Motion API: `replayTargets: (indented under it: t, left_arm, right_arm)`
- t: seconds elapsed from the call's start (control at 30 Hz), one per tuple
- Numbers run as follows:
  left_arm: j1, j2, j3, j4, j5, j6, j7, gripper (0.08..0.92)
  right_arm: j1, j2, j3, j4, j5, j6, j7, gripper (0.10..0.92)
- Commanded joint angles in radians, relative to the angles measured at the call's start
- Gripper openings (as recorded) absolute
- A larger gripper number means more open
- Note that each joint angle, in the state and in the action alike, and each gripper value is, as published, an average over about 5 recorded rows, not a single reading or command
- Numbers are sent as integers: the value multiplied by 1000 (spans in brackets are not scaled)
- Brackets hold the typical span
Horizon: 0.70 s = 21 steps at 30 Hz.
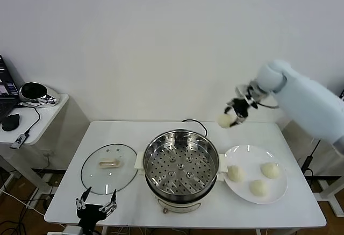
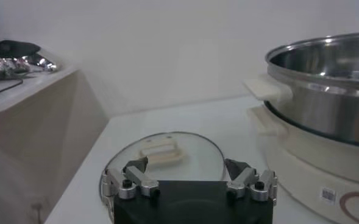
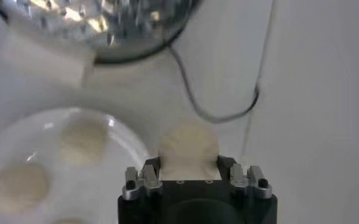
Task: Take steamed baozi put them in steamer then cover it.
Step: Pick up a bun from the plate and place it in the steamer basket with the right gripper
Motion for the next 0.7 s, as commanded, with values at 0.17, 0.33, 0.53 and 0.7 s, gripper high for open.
replayTargets:
  t: [0.17, 0.33, 0.53, 0.7]
  left_arm:
    - [13, -26, -11, -38, -1, 2, -8, 823]
    - [15, -37, -17, -45, -1, 2, -12, 823]
    - [18, -45, -18, -45, 1, 1, -13, 823]
    - [5, -55, -21, -43, 1, 3, -12, 823]
  right_arm:
    - [135, 228, -126, 18, 73, 568, -59, 586]
    - [93, 276, -106, 26, -124, 693, -43, 592]
    - [41, 311, -109, 18, -260, 700, -32, 586]
    - [0, 325, -124, -13, -258, 699, -33, 585]
